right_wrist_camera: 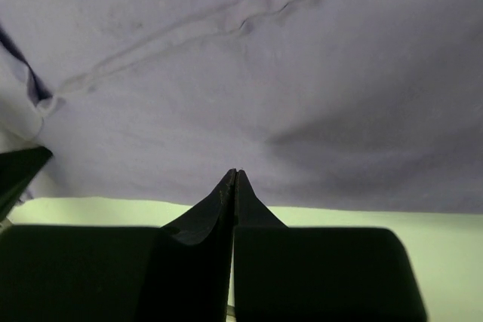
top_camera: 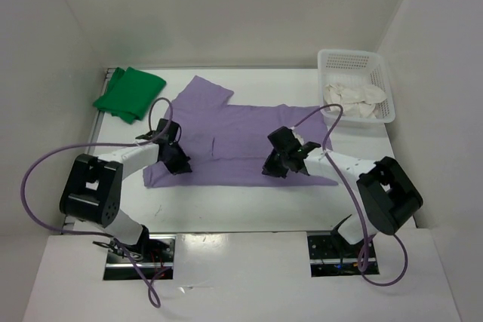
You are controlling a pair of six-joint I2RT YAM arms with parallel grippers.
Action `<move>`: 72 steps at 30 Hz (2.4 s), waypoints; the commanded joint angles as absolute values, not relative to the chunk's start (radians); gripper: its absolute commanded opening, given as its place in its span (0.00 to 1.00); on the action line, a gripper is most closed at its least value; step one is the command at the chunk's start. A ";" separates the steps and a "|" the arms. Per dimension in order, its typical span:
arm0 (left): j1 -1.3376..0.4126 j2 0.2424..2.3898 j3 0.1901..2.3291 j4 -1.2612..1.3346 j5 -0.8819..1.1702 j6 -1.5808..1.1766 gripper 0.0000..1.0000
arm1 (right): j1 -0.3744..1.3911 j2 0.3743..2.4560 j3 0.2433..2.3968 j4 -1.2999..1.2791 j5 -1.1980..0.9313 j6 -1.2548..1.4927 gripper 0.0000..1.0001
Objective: Fold and stack the t-shirts
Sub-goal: Fold the flattened tshirt in 1/3 of the way, then grap the side of the flattened tshirt furthest away from the robot with both arms
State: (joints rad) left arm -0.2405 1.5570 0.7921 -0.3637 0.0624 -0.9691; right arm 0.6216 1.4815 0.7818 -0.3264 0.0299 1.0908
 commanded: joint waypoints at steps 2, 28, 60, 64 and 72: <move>-0.187 1.555 0.735 -0.362 0.078 -0.992 0.03 | 0.649 1.476 0.836 -0.290 0.061 1.091 0.00; -0.106 1.477 1.198 -0.397 0.020 -0.778 0.08 | 0.620 1.437 0.992 -0.417 0.187 1.054 0.01; -0.124 2.684 2.479 -0.313 -0.230 -0.385 0.59 | 0.577 1.552 1.243 -0.331 0.064 0.980 0.02; -0.124 2.720 2.522 -0.304 -0.230 -0.376 0.51 | 0.577 1.562 1.243 -0.331 0.034 0.971 0.02; -0.124 2.752 2.554 -0.281 -0.253 -0.376 0.50 | 0.577 1.572 1.233 -0.331 0.025 0.962 0.02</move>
State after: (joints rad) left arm -0.1234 2.7327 2.4939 -0.3336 -0.2295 -0.3950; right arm 0.5781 1.5658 1.1969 -0.3527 0.0261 0.9817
